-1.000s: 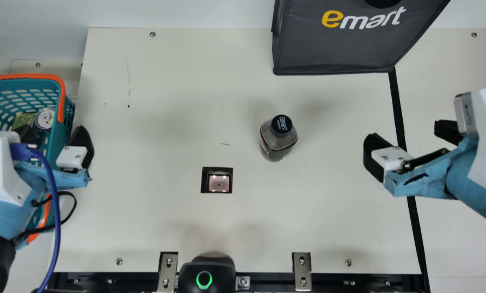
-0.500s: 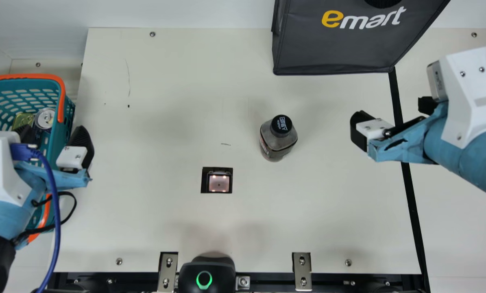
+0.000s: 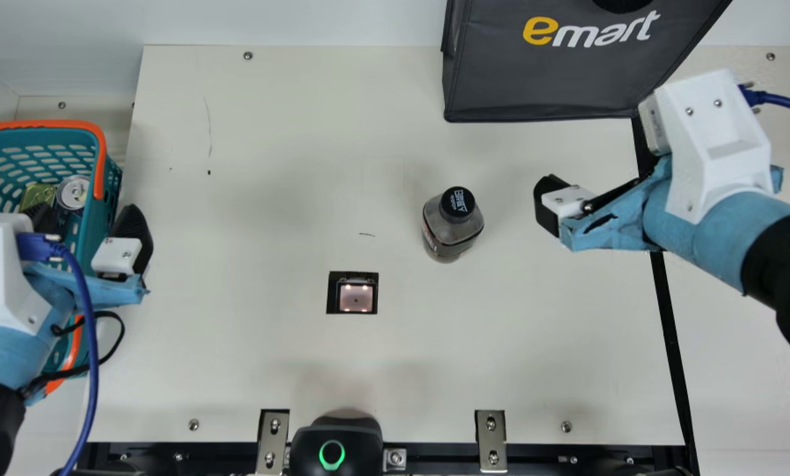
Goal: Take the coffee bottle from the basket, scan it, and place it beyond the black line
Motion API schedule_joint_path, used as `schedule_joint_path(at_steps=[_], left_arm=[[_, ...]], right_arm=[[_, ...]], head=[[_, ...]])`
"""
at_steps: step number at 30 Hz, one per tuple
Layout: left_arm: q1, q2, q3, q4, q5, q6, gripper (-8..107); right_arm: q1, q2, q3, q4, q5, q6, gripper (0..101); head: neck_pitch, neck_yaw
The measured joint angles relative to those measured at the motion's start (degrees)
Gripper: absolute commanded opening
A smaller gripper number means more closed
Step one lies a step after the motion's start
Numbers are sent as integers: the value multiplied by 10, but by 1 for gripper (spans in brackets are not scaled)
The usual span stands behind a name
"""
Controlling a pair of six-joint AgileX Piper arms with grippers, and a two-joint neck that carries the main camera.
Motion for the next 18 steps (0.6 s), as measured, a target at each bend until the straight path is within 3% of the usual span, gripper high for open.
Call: schedule_joint_path(at_steps=[18], left_arm=[[0, 0, 0, 0, 0, 0, 90]], right_arm=[[115, 39, 16, -59, -45, 67, 91]], head=[[1, 0]])
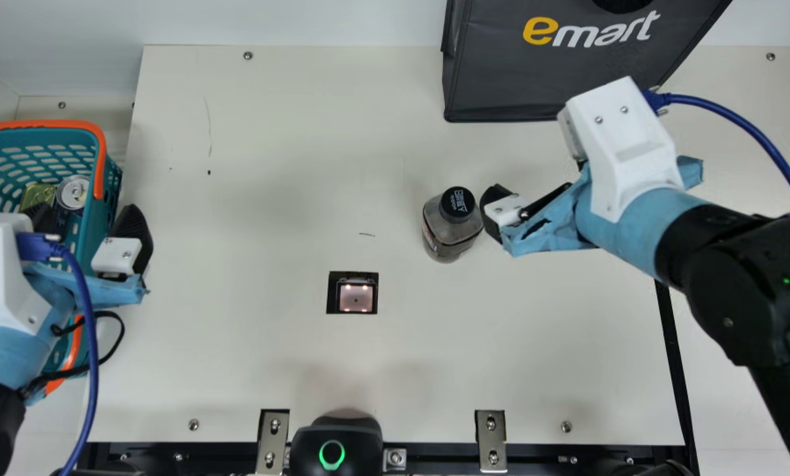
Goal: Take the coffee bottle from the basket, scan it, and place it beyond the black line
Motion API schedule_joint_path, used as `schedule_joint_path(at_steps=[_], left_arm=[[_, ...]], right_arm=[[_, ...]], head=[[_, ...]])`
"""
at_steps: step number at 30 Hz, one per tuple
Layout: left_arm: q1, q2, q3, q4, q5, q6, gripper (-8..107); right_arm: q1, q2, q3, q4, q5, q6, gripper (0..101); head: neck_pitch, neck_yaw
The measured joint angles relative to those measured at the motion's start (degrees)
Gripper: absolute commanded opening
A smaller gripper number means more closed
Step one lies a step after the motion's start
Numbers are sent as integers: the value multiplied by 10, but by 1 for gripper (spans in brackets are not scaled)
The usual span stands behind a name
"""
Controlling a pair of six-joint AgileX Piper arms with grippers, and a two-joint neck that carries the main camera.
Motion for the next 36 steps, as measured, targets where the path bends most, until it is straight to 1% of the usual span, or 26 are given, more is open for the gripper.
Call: schedule_joint_path(at_steps=[20, 28, 36], left_arm=[[0, 0, 0, 0, 0, 0, 90], [0, 0, 0, 0, 0, 0, 90], [0, 0, 0, 0, 0, 0, 90]], right_arm=[[110, 49, -4, -61, -23, 73, 91], [140, 61, 11, -82, -33, 103, 91], [150, 67, 34, -96, -41, 122, 91]], head=[[-1, -1], [-1, 0], [-1, 0]])
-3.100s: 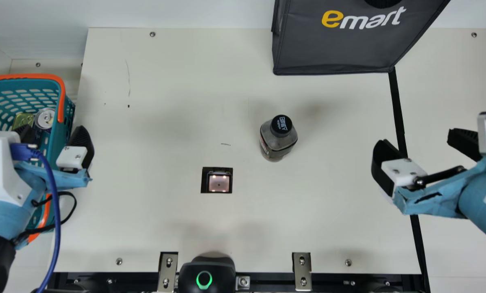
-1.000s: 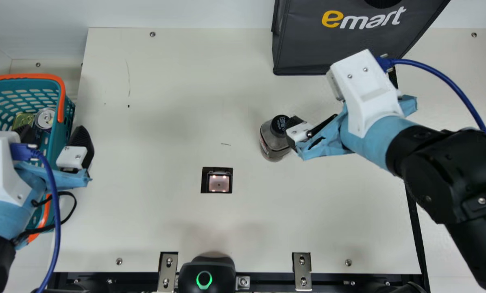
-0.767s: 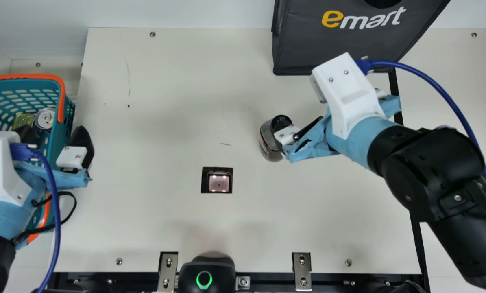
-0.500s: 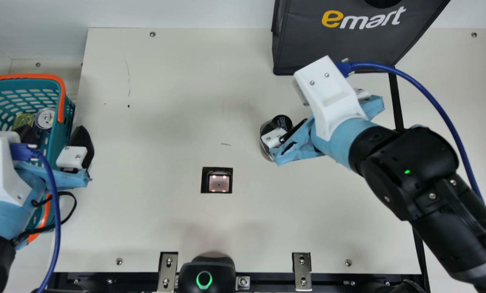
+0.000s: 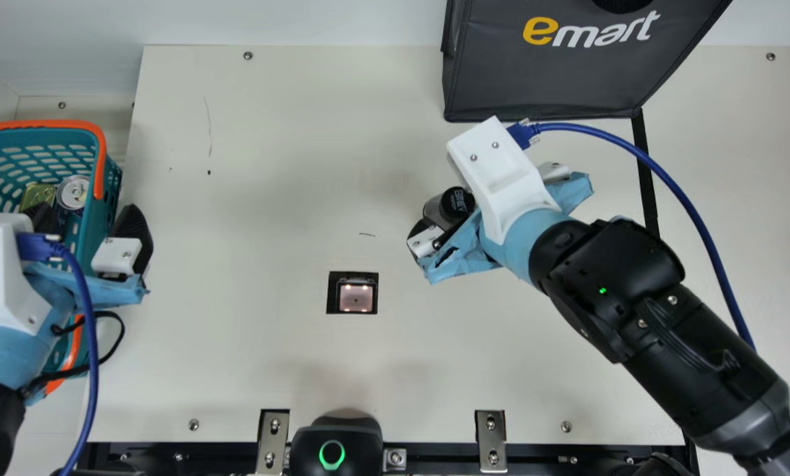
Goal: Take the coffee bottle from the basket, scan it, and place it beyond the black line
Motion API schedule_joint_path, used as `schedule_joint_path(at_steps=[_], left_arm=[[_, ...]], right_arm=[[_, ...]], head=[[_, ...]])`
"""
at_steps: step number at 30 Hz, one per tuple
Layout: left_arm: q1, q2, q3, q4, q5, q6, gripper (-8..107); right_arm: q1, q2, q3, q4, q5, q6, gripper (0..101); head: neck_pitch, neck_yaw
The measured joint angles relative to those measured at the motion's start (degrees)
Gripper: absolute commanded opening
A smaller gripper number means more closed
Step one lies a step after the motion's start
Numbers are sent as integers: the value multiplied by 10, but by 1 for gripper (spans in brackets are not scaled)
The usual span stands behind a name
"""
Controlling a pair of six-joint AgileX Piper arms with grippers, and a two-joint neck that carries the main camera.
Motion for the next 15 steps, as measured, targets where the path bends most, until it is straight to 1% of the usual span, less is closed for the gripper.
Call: schedule_joint_path(at_steps=[8, 15], left_arm=[[0, 0, 0, 0, 0, 0, 90], [0, 0, 0, 0, 0, 0, 90]], right_arm=[[5, 8, 16, -7, -12, 10, 91], [8, 24, 16, -14, -24, 15, 91]], head=[[0, 0], [0, -1]])
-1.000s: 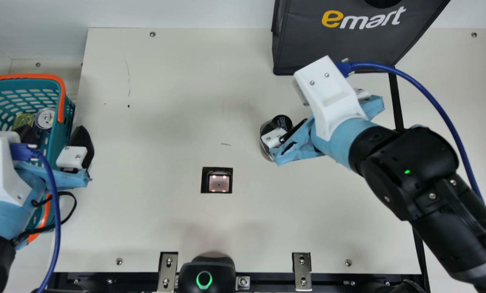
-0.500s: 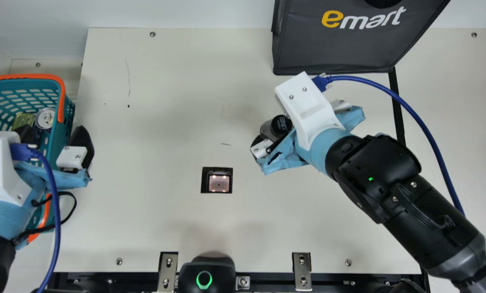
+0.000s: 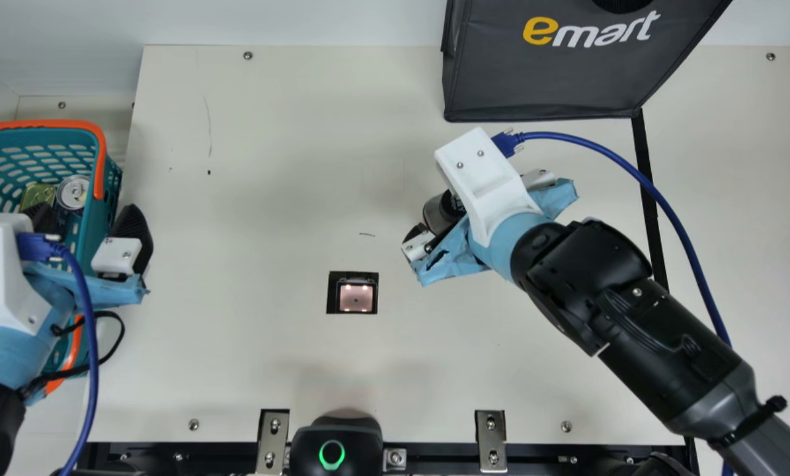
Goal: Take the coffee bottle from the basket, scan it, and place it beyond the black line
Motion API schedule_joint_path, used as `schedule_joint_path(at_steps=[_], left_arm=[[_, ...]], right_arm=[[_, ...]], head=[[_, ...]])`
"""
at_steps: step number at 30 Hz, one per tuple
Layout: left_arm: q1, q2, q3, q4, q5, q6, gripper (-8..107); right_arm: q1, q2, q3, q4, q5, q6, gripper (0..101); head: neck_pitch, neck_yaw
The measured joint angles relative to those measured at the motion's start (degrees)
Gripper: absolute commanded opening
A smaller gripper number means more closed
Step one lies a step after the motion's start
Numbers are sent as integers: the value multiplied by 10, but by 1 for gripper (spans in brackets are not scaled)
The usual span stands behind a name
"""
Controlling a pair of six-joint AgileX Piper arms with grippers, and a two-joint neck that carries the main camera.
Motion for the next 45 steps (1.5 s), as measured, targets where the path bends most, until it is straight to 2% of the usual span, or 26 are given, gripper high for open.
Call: schedule_joint_path(at_steps=[15, 28, 29, 39, 45], left_arm=[[0, 0, 0, 0, 0, 0, 90], [0, 0, 0, 0, 0, 0, 90], [0, 0, 0, 0, 0, 0, 90], [0, 0, 0, 0, 0, 0, 90], [0, 0, 0, 0, 0, 0, 90]], right_arm=[[0, 29, -4, -12, -16, 2, 91], [-4, 33, 0, -6, -19, -2, 4], [-4, 33, 1, -6, -20, -3, 0], [-2, 31, 5, -1, -20, -6, 0], [-1, 31, 7, 1, -20, -8, 0]], head=[[0, 1], [0, 1], [0, 1], [0, 0], [0, -68]])
